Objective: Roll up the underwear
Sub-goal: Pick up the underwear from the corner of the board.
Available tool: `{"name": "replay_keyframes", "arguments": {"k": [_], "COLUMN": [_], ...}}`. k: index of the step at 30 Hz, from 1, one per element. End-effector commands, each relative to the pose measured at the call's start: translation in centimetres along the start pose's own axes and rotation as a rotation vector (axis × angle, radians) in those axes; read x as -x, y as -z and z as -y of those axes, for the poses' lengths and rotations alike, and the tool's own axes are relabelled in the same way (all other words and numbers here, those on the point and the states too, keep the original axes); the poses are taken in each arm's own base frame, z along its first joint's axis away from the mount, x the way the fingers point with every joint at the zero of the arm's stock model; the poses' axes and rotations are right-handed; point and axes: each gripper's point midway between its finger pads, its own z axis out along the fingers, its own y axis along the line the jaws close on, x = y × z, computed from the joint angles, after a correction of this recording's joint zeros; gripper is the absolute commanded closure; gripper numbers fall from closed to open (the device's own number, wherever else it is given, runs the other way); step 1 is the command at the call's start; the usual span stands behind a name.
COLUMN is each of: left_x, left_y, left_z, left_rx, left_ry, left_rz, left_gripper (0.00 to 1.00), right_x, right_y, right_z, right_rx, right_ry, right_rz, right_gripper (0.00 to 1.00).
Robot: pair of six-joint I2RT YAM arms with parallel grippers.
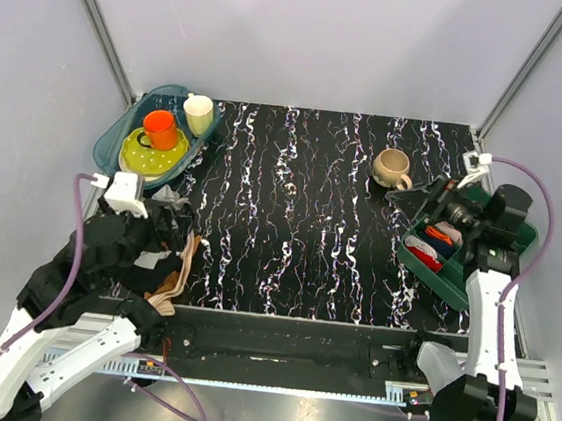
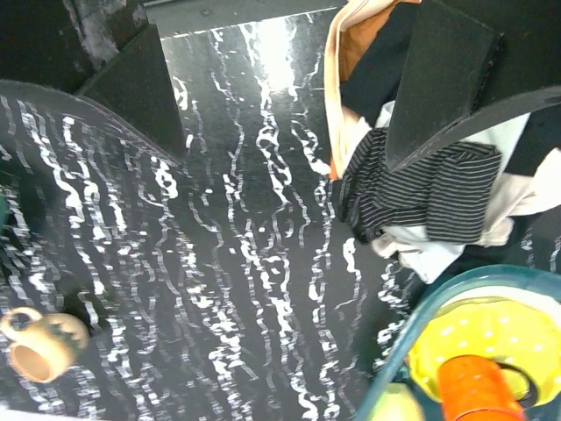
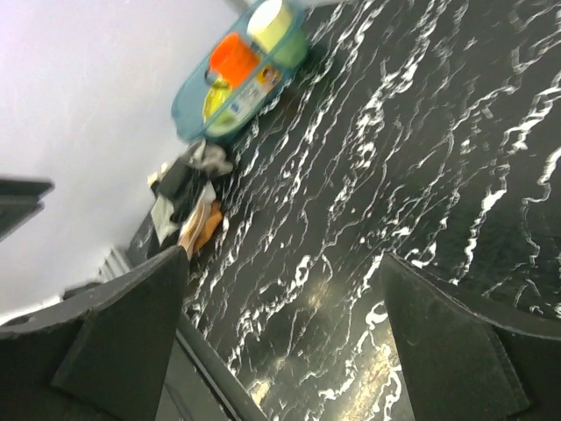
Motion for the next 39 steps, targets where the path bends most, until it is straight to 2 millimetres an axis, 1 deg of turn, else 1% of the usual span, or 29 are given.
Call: {"name": "replay_keyframes", "arguments": {"k": [1, 2, 3, 4, 5, 6, 7, 8, 10, 11, 12, 13, 14, 16, 17, 18, 20, 21, 23, 27, 28, 29, 31, 32, 33, 34, 36, 37, 39], "left_x": [0.3, -0.5, -1.6, -1.8, -2.1, -3.1, -3.2, -4.2, -5.0, -6.1, -6.4, -6.7, -8.0, -8.5, -9.3, -9.4, -9.8, -9.8, -10.2, -10.3, -10.4, -10.2, -9.4, -8.0, -7.2, -5.5, -3.8, -2.6, -1.3], "left_y": [-2.7, -3.5, -4.8, -5.9, -6.7, -7.9, -8.6, -9.4, -10.2, -11.1, -11.5, -11.9, -12.7, -12.9, -13.2, -13.0, -13.2, -13.1, -13.2, -13.4, -13.3, -13.3, -13.1, -12.7, -12.4, -11.5, -10.5, -9.5, -8.4], "left_z": [-2.2, -2.6, -2.1, -3.8, -4.5, -4.3, -7.5, -8.9, -11.2, -12.0, -13.0, -13.5, -14.4, -15.9, -16.5, -17.3, -17.8, -18.1, -18.5, -19.1, -19.1, -19.0, -18.5, -17.9, -17.2, -16.5, -15.2, -14.5, -13.2], "left_rx": [0.178, 0.199, 0.174, 0.228, 0.230, 0.172, 0.257, 0.283, 0.336, 0.363, 0.410, 0.428, 0.454, 0.522, 0.545, 0.582, 0.604, 0.620, 0.636, 0.651, 0.652, 0.648, 0.626, 0.609, 0.586, 0.569, 0.530, 0.515, 0.478], "left_ry": [-0.029, -0.050, -0.055, -0.018, -0.012, 0.019, 0.082, 0.097, 0.150, 0.157, 0.152, 0.147, 0.134, 0.107, 0.092, 0.077, 0.062, 0.054, 0.042, 0.019, 0.017, 0.015, 0.021, 0.020, 0.026, 0.025, 0.029, 0.030, 0.036], "left_rz": [0.002, -0.032, -0.093, -0.103, -0.126, -0.185, -0.180, -0.223, -0.243, -0.297, -0.317, -0.341, -0.408, -0.451, -0.489, -0.498, -0.523, -0.527, -0.542, -0.563, -0.570, -0.567, -0.544, -0.493, -0.468, -0.404, -0.351, -0.298, -0.258], "left_gripper": [0.01, 0.01, 0.01, 0.01, 0.01, 0.01, 0.01, 0.01, 0.01, 0.05, 0.09, 0.12, 0.19, 0.24, 0.26, 0.31, 0.35, 0.41, 0.46, 0.79, 0.95, 0.99, 1.00, 1.00, 1.00, 1.00, 1.00, 1.00, 1.00], "right_x": [-1.4, -2.0, -1.9, -2.3, -2.8, -3.0, -3.1, -3.3, -3.1, -3.1, -3.0, -3.0, -3.1, -3.1, -3.2, -3.3, -3.2, -3.2, -3.2, -3.3, -3.3, -3.3, -3.4, -3.4, -3.4, -3.5, -3.4, -3.5, -3.5], "right_y": [-1.2, -1.1, -1.0, -0.8, -0.6, -0.3, -0.2, 0.0, 0.4, 0.4, 0.5, 0.5, 0.5, 0.4, 0.4, 0.4, 0.4, 0.5, 0.5, 0.5, 0.5, 0.5, 0.5, 0.5, 0.5, 0.5, 0.4, 0.4, 0.4], "right_z": [-0.9, -0.9, -1.2, -1.7, -2.0, -2.3, -2.6, -2.6, -2.9, -2.9, -3.0, -3.0, -2.9, -2.7, -2.5, -2.5, -2.4, -2.4, -2.5, -2.6, -2.6, -2.6, -2.6, -2.6, -2.6, -2.6, -2.6, -2.6, -2.5], "right_rx": [0.083, 0.081, 0.094, 0.138, 0.154, 0.161, 0.164, 0.159, 0.144, 0.140, 0.137, 0.136, 0.133, 0.133, 0.127, 0.126, 0.118, 0.120, 0.123, 0.132, 0.131, 0.132, 0.133, 0.133, 0.133, 0.136, 0.140, 0.143, 0.146], "right_ry": [0.199, 0.185, 0.206, 0.244, 0.239, 0.249, 0.266, 0.269, 0.298, 0.300, 0.301, 0.303, 0.290, 0.319, 0.314, 0.315, 0.318, 0.319, 0.320, 0.318, 0.320, 0.318, 0.320, 0.319, 0.319, 0.318, 0.316, 0.314, 0.313], "right_rz": [-0.064, -0.096, -0.105, -0.122, -0.136, -0.137, -0.135, -0.137, -0.124, -0.123, -0.121, -0.121, -0.128, -0.132, -0.138, -0.141, -0.142, -0.142, -0.142, -0.144, -0.144, -0.145, -0.145, -0.146, -0.147, -0.149, -0.150, -0.151, -0.152], "right_gripper": [0.00, 0.00, 0.00, 0.00, 0.00, 0.00, 0.00, 0.00, 0.00, 0.00, 0.00, 0.00, 0.00, 0.00, 0.00, 0.00, 0.00, 0.00, 0.00, 0.00, 0.00, 0.00, 0.00, 0.00, 0.00, 0.00, 0.00, 0.00, 0.00]}}
